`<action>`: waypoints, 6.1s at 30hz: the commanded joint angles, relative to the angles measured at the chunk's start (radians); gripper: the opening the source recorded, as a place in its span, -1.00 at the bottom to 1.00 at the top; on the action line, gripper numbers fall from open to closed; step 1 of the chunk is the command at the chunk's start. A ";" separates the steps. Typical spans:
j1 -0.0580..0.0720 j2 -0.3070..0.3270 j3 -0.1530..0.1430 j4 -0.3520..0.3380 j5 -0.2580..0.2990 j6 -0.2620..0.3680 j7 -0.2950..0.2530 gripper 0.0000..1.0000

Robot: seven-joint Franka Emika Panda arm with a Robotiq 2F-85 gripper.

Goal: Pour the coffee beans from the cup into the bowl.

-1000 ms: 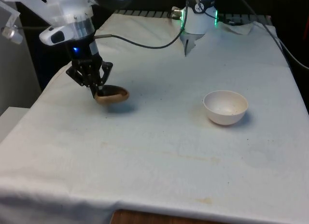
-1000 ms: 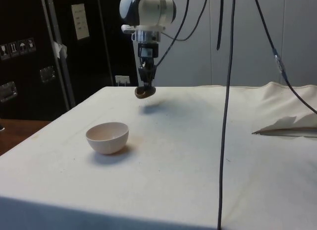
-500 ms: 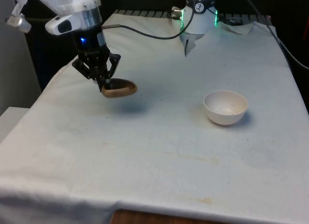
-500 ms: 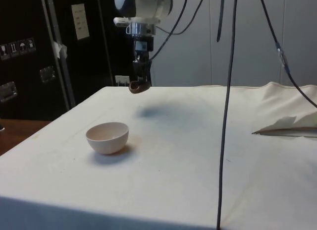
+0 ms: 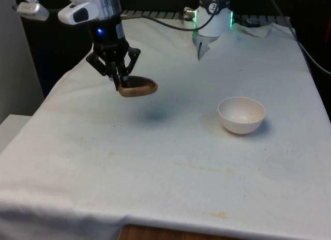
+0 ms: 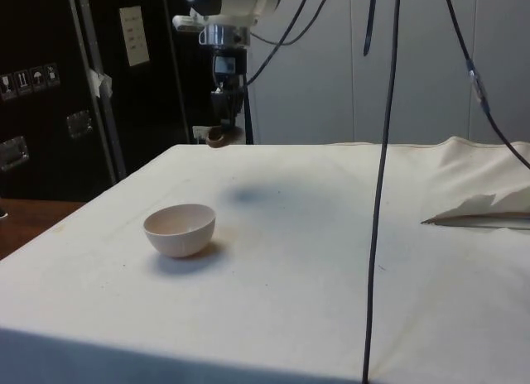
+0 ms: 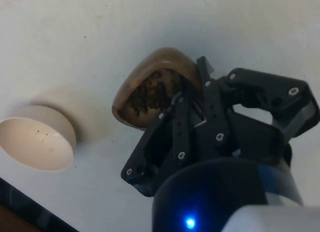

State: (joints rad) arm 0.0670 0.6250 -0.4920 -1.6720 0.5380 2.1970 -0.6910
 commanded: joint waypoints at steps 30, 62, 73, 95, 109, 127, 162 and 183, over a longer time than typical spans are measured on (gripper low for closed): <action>0.045 -0.095 0.077 -0.032 -0.223 0.008 0.215 -0.99; 0.050 -0.225 0.210 -0.165 -0.404 0.021 0.412 -0.99; 0.050 -0.241 0.243 -0.176 -0.473 0.013 0.486 -0.99; 0.050 -0.280 0.330 -0.225 -0.584 0.062 0.644 -0.99; 0.041 -0.284 0.391 -0.232 -0.702 0.058 0.762 -0.99; 0.041 -0.266 0.473 -0.232 -0.863 0.062 0.941 -0.99; 0.048 -0.241 0.572 -0.205 -1.226 -0.077 1.225 -0.99; 0.048 -0.192 0.664 -0.128 -1.340 -0.212 1.324 -0.99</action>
State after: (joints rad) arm 0.1080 0.4340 0.1820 -1.8000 -0.8060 1.9840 0.6340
